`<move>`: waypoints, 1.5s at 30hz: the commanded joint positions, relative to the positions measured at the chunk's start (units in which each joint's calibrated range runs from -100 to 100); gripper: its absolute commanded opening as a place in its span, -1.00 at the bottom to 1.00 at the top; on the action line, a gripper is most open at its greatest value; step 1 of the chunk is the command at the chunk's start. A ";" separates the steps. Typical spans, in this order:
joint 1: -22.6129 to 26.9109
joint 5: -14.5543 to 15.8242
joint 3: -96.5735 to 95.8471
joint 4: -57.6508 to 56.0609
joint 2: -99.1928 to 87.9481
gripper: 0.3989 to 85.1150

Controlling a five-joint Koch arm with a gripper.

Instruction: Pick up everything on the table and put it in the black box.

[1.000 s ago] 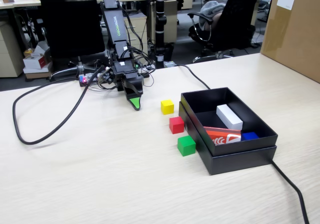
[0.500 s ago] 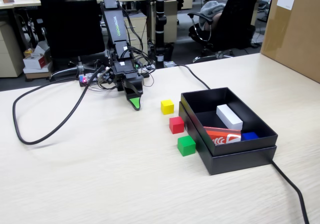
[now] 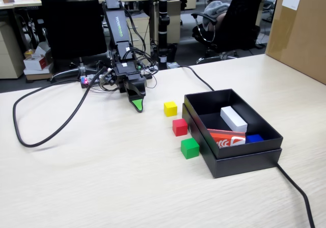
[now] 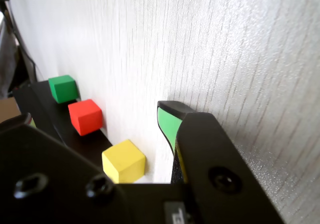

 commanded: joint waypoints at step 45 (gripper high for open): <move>12.50 14.65 58.91 -56.92 10.73 0.01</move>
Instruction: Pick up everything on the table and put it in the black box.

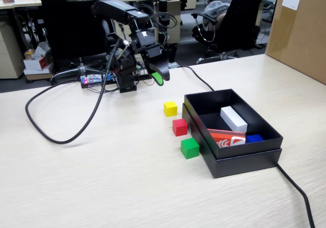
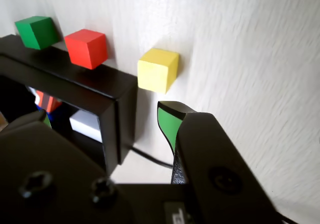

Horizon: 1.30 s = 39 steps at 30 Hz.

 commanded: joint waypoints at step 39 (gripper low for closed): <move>1.81 3.52 0.07 12.96 38.79 0.05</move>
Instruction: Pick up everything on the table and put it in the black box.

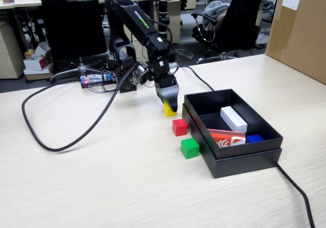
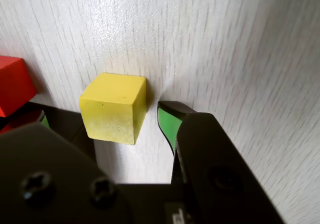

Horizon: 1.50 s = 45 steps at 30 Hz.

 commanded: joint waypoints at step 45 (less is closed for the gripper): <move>-0.49 -0.34 47.95 -18.02 -2.26 -0.91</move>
